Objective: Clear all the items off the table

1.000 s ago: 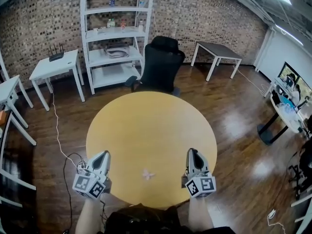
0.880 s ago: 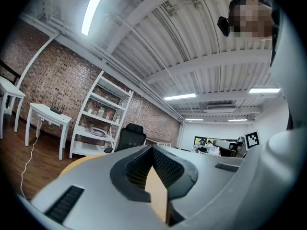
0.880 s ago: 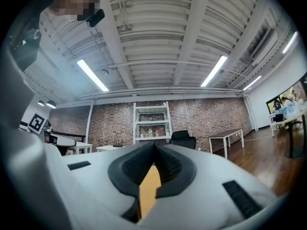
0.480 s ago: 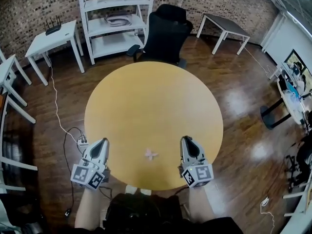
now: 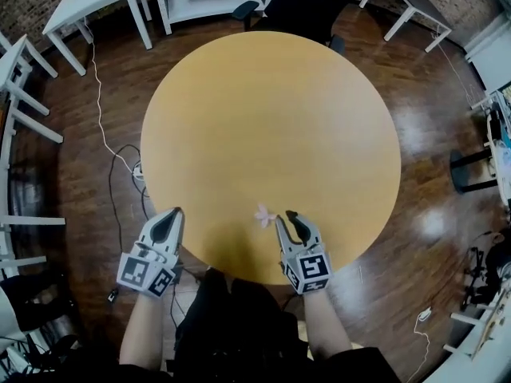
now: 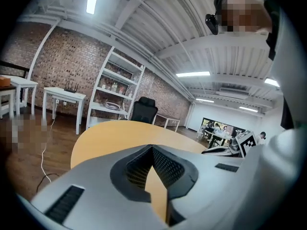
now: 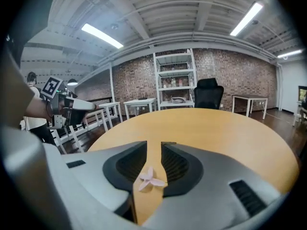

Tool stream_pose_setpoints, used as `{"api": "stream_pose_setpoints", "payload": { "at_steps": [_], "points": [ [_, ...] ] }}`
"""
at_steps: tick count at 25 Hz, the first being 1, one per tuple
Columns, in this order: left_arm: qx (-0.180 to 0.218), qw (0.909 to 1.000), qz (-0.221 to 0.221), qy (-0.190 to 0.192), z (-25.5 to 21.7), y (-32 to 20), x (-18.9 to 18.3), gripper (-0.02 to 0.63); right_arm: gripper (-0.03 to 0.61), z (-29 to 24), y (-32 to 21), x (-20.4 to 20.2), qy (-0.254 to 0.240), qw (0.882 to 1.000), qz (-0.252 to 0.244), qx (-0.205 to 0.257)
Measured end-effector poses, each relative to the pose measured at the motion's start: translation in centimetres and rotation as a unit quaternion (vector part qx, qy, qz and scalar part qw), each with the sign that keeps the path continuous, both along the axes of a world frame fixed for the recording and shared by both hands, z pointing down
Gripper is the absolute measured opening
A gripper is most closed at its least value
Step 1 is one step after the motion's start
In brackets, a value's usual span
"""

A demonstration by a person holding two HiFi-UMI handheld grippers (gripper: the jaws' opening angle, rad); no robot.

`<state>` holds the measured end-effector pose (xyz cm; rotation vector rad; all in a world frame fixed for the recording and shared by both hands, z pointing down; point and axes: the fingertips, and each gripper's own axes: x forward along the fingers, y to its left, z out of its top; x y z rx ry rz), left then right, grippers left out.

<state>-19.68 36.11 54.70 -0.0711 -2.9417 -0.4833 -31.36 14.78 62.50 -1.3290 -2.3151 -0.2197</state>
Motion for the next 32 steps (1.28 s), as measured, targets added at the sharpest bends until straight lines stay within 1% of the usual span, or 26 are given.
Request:
{"api": "stream_pose_setpoints", "payload": {
  "at_steps": [4, 8, 12, 16, 17, 18, 19, 24, 26, 29, 32],
  "points": [
    [0.01, 0.9994, -0.012, 0.032, 2.7, -0.5, 1.1, -0.008, 0.097, 3.3, 0.6, 0.4, 0.024, 1.0, -0.009, 0.013],
    [0.022, 0.9978, -0.019, 0.06, 4.7, -0.8, 2.4, -0.008, 0.097, 5.5, 1.6, 0.8, 0.034, 0.999, -0.019, 0.028],
    [0.031, 0.9966, -0.027, 0.071, 5.8, -0.6, 3.2, -0.008, 0.097, 7.7, 2.2, 0.7, 0.039, 0.998, -0.019, 0.051],
    [0.026, 0.9967, -0.028, 0.071, 5.7, 0.0, 3.9, -0.008, 0.097, 9.6, 2.4, 0.5, 0.053, 0.995, 0.003, 0.081],
    [0.024, 0.9968, -0.029, 0.071, 5.7, 0.2, 4.0, -0.008, 0.06, 9.8, 2.4, 0.4, 0.05, 0.995, 0.009, 0.084],
    [0.023, 0.9968, -0.03, 0.07, 5.7, 0.5, 4.0, -0.008, 0.002, 9.6, 2.6, 0.3, 0.043, 0.996, 0.014, 0.083],
    [0.021, 0.997, -0.03, 0.069, 5.7, 0.9, 4.2, -0.009, 0.002, 9.3, 2.7, 0.2, 0.036, 0.996, 0.018, 0.079],
    [0.01, 0.9986, -0.015, 0.049, 4.3, 2.7, 4.0, -0.008, 0.002, 5.3, 3.7, -0.6, -0.002, 0.998, 0.043, 0.051],
    [0.007, 0.9994, -0.004, 0.033, 3.1, 3.2, 3.4, -0.008, 0.002, 2.9, 3.6, -1.1, -0.015, 0.998, 0.059, 0.032],
    [0.007, 0.9998, 0.019, -0.006, 1.2, 3.7, 1.6, -0.008, 0.002, -0.5, 2.9, -2.0, -0.031, 0.995, 0.098, -0.002],
    [0.001, 0.9975, 0.051, -0.049, -1.3, 3.2, -1.6, -0.009, 0.002, -3.9, 1.1, -3.1, -0.058, 0.988, 0.141, -0.019]
  ]
}}
